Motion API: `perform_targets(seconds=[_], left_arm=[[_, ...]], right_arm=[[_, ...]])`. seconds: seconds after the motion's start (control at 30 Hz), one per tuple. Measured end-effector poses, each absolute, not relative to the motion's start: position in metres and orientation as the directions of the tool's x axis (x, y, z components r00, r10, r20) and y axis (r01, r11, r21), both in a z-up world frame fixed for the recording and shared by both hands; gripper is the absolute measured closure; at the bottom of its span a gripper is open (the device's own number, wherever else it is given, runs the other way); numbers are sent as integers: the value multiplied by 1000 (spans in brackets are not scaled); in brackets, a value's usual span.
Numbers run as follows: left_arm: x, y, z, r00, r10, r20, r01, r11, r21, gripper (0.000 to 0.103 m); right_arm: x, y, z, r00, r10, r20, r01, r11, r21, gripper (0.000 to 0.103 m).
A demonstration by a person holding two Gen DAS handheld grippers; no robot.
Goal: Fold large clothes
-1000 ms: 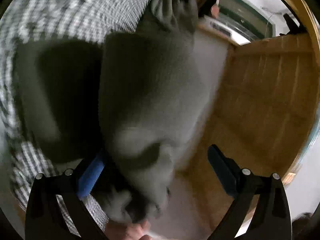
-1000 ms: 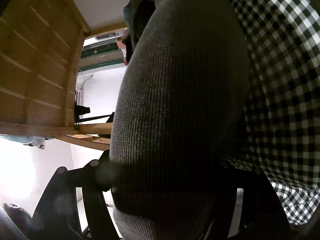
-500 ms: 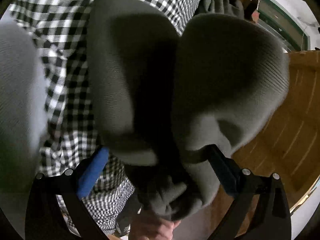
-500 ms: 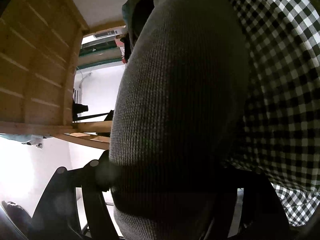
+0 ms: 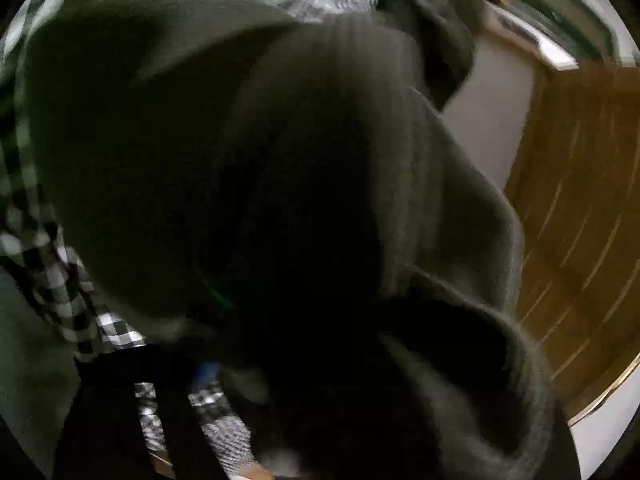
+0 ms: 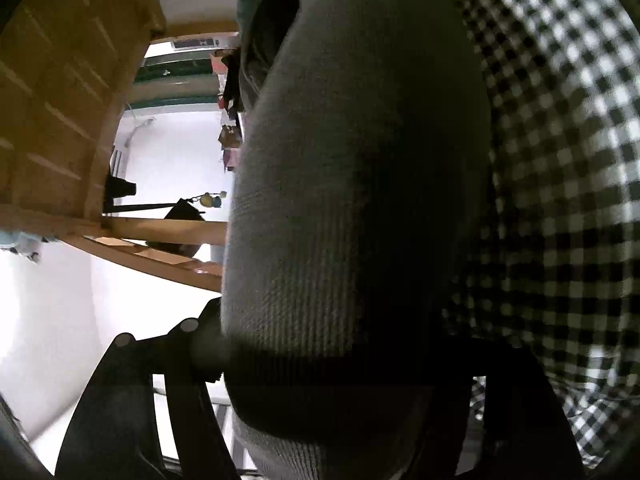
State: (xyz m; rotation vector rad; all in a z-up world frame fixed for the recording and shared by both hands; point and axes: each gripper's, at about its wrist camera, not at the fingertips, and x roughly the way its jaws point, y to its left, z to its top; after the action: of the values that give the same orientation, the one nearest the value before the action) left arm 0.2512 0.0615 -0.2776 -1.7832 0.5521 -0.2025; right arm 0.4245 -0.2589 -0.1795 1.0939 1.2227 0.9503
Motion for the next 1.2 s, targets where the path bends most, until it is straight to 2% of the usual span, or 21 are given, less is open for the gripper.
perform_targets(seconds=[0.07, 0.23, 0.33, 0.63, 0.83, 1.0, 1.2], left_arm=[[251, 63, -259, 870, -469, -150, -232, -120, -965, 50], [262, 61, -197, 873, -457, -169, -149, 79, -986, 56], [279, 55, -160, 871, -468, -150, -80, 167, -983, 57], [387, -33, -30, 830, -558, 6, 216, 311, -925, 57], [450, -128, 38, 754, -648, 105, 370, 288, -883, 57], [465, -220, 53, 673, -728, 131, 449, 261, -855, 57], [471, -323, 56, 565, -818, 109, 459, 201, -865, 58]], right_arm=[[427, -263, -171, 136, 968, -211, 9, 211, 977, 40], [435, -268, -129, 151, 972, -181, -101, 197, 975, 40], [447, -283, -95, 173, 974, -146, -176, 176, 969, 40], [526, -372, 39, 261, 964, -59, -412, 166, 896, 41], [552, -473, 115, 363, 932, 3, -515, 199, 834, 41], [535, -569, 130, 452, 891, 31, -542, 247, 804, 41], [492, -671, 125, 590, 808, 10, -474, 336, 814, 41]])
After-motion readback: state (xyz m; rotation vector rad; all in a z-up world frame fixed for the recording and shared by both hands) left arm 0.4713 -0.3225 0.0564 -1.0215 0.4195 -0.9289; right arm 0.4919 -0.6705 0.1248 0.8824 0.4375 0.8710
